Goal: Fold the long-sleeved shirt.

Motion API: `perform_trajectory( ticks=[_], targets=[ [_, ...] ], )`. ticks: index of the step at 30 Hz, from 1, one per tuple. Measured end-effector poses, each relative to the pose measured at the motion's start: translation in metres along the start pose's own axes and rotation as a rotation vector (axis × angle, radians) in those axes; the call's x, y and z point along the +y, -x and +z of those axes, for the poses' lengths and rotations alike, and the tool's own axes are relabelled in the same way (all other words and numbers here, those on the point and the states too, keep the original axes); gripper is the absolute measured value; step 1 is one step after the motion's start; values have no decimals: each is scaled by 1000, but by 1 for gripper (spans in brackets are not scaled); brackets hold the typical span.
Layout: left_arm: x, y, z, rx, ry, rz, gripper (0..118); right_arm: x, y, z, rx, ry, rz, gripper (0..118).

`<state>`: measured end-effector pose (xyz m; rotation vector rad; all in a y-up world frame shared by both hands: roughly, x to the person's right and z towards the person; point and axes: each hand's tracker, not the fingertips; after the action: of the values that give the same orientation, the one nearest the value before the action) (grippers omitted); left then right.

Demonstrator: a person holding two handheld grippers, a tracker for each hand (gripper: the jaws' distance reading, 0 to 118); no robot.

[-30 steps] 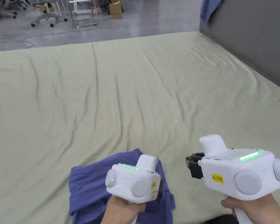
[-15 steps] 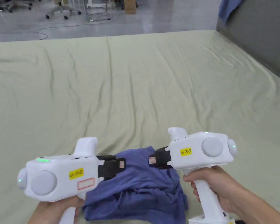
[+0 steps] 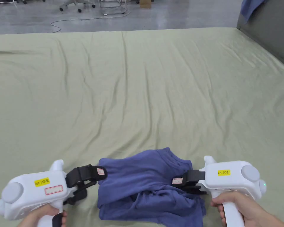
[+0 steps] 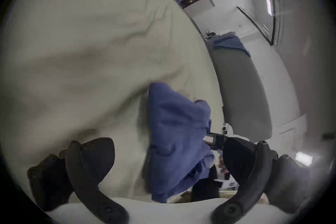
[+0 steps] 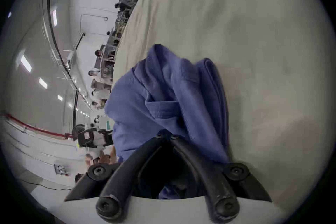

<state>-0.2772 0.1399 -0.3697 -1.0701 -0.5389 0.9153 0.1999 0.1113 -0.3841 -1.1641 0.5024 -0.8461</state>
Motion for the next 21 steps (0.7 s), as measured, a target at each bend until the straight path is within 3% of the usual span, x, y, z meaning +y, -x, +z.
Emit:
perform_trajectory(
  ticks=[5,7,8,9,11,13,15,21],
  targets=[
    [7,0,-30,-49,-52,-4,117,-1,6,-2,-32,-5,23,0],
    [10,-11,-37,-39,-29,-53,106,-1,6,-2,-30,-11,21,0],
    [10,-17,-39,-29,-16,-94,62,-3,6,-1,-29,-14,20,0],
    [11,-20,-40,-7,-12,-125,3,-4,6,-1,-29,-16,19,0],
    [12,-28,-52,130,62,-144,3,-5,10,-1,-36,-20,21,0],
    [11,-38,-53,106,19,-214,3,-4,20,0,-76,-20,22,0],
    [17,-41,-40,71,-13,-177,3,-6,44,4,-182,-35,57,0],
    [32,-43,20,35,-104,-217,3,-19,144,-11,-291,-211,439,0]
  ],
)
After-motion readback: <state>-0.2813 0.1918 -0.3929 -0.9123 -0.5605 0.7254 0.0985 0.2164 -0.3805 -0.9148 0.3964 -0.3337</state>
